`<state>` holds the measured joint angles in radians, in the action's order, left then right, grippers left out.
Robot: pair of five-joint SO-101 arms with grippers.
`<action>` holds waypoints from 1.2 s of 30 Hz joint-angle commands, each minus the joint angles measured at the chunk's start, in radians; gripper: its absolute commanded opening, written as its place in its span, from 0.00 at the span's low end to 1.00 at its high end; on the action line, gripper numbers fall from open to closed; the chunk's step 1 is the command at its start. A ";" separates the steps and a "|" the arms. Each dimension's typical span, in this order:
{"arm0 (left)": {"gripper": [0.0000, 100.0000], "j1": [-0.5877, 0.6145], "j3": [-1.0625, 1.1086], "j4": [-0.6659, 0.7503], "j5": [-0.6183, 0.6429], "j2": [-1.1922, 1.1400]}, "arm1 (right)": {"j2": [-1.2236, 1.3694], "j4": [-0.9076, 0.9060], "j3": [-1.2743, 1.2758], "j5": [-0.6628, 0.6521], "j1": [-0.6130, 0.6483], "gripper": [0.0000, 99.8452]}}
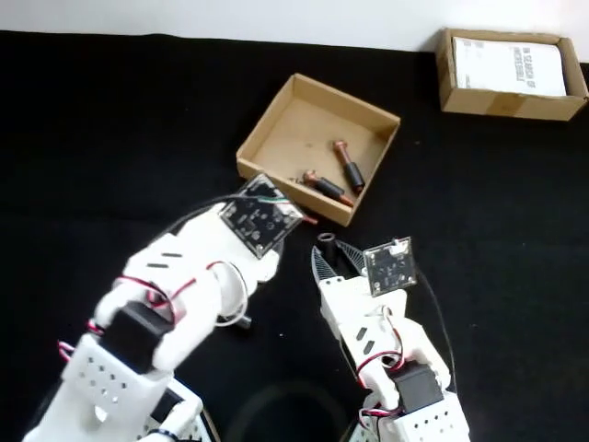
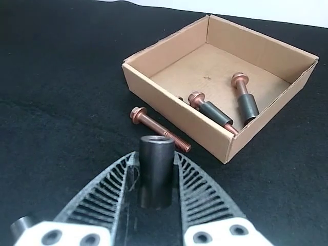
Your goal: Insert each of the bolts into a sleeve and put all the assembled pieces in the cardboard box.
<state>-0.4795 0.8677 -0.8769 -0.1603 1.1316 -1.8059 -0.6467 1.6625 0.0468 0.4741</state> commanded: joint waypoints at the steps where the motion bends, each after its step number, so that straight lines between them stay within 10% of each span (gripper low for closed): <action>1: 0.01 -0.019 0.143 0.296 0.189 0.048 | -0.007 0.035 -0.038 -0.006 0.005 0.01; 10: 0.01 -0.013 0.127 0.505 0.514 -0.093 | -0.007 0.332 0.137 -0.002 -0.039 0.01; 36: 0.01 -0.048 -0.125 0.531 0.460 -0.225 | -0.007 0.343 0.147 -0.003 -0.035 0.01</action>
<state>-0.5163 0.7986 -0.3736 0.3076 0.9229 -1.8059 -0.3276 1.6717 0.0468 0.4542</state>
